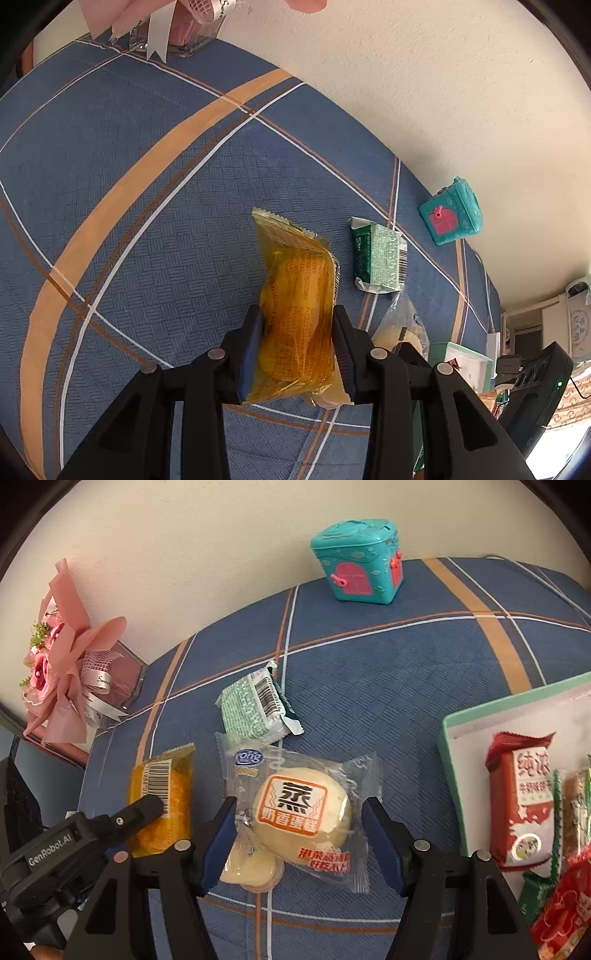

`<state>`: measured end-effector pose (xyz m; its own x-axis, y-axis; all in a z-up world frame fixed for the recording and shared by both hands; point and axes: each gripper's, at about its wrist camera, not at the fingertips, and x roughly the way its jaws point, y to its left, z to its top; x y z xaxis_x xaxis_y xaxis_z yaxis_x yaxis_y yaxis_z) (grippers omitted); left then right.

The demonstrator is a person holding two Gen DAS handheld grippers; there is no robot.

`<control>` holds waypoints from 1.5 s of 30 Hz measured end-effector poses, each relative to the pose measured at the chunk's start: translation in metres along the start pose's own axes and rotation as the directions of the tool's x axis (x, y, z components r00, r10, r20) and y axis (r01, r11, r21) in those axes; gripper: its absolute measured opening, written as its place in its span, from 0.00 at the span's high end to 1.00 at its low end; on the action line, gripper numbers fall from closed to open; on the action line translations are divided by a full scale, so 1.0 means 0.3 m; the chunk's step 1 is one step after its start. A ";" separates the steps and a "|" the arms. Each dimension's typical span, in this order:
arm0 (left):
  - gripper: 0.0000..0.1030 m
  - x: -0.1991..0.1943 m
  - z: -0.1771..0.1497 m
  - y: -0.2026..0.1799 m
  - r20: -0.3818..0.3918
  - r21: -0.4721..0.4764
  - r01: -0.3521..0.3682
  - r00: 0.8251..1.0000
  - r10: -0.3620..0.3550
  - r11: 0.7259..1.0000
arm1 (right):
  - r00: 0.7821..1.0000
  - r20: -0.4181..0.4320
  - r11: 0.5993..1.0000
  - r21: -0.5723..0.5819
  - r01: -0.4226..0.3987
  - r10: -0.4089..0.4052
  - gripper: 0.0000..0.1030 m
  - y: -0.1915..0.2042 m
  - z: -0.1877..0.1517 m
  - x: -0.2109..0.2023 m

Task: Organize snacks
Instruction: 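Lift and carry the yellow cake pack and bun pack with both tools over the tray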

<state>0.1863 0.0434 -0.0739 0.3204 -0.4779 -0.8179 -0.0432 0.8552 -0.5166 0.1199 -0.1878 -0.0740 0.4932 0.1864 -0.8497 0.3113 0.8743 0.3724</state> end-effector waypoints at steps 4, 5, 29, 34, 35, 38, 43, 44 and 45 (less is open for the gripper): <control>0.63 0.029 0.002 0.009 -0.015 -0.003 -0.014 1.000 0.014 1.000 | 1.000 0.001 1.000 -0.018 0.015 -0.015 0.28 0.012 0.017 0.015; 0.63 0.035 0.002 0.010 -0.019 -0.004 -0.015 1.000 0.015 1.000 | 1.000 0.002 1.000 -0.017 0.016 -0.016 0.28 0.012 0.020 0.020; 0.63 -0.002 -0.006 -0.005 0.004 0.006 -0.003 1.000 0.003 1.000 | 0.999 0.048 1.000 0.009 0.004 -0.004 0.44 0.002 -0.005 -0.051; 0.63 -0.048 -0.024 -0.023 0.014 0.018 -0.001 1.000 0.001 1.000 | 0.998 0.063 1.000 0.023 -0.011 0.010 0.44 -0.008 -0.020 -0.115; 0.63 -0.054 -0.029 -0.030 0.015 0.020 0.001 1.000 -0.001 1.000 | 0.998 0.069 1.000 0.027 -0.015 0.013 0.44 -0.010 -0.022 -0.131; 0.63 -0.085 -0.052 -0.053 0.021 0.032 0.004 1.000 -0.004 0.999 | 0.996 0.085 0.999 0.038 -0.028 0.025 0.44 -0.019 -0.028 -0.182; 0.63 -0.118 -0.096 -0.107 0.032 0.048 0.013 0.999 -0.014 0.999 | 0.993 0.113 0.998 0.044 -0.037 0.032 0.44 -0.029 -0.050 -0.286; 0.63 -0.125 -0.107 -0.117 0.033 0.051 0.016 0.999 -0.018 0.999 | 0.992 0.119 0.998 0.046 -0.036 0.030 0.44 -0.031 -0.055 -0.307; 0.63 -0.126 -0.115 -0.129 0.034 0.054 0.017 0.999 -0.019 0.998 | 0.992 0.127 0.998 0.049 -0.033 0.026 0.44 -0.033 -0.062 -0.329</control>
<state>0.1434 0.0214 -0.0318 0.3530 -0.4872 -0.7988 0.0134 0.8563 -0.5163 0.0532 -0.2065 -0.0008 0.6001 0.1509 -0.7855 0.3345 0.8447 0.4178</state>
